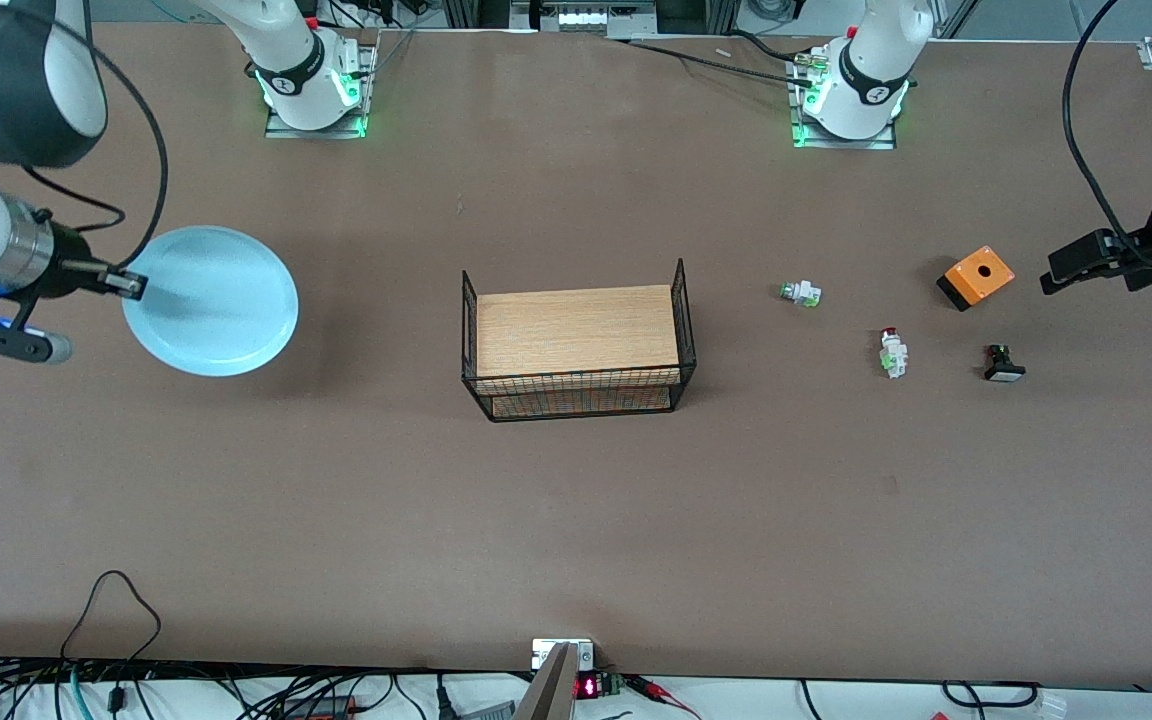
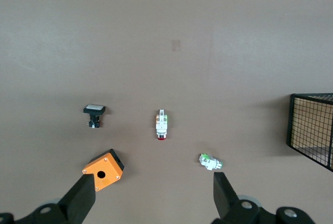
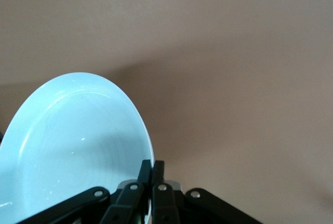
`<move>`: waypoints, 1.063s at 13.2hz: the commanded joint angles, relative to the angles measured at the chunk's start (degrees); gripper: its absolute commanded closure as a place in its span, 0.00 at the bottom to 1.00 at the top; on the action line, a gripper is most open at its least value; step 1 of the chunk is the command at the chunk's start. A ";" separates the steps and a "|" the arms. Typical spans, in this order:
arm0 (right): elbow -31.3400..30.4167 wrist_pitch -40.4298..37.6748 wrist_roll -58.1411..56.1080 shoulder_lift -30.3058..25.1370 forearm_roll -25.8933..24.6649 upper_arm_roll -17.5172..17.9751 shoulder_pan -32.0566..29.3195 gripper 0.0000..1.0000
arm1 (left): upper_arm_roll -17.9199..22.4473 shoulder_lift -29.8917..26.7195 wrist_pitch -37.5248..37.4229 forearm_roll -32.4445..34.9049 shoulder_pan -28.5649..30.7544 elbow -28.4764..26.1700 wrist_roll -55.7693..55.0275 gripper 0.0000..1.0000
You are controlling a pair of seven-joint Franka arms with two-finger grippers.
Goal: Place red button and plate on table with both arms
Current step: 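Carry the plate away from the basket with the right gripper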
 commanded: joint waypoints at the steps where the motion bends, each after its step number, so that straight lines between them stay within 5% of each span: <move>1: 0.56 3.63 -4.98 2.52 0.61 0.71 -2.47 1.00 | -1.03 -0.93 -1.20 0.26 0.16 0.24 -0.02 0.00; 6: 0.21 13.20 -14.02 8.93 4.99 0.80 -6.85 1.00 | -1.73 -1.02 -1.81 0.34 0.16 0.41 -0.11 0.00; 9: -6.89 23.56 -17.90 9.39 7.29 1.68 -9.58 1.00 | -1.91 -1.02 -1.11 0.61 0.16 0.50 -0.02 0.00; 14: -17.61 42.45 -22.48 9.30 7.20 12.21 -20.04 1.00 | -1.91 -1.02 -0.58 0.87 0.16 0.41 0.07 0.00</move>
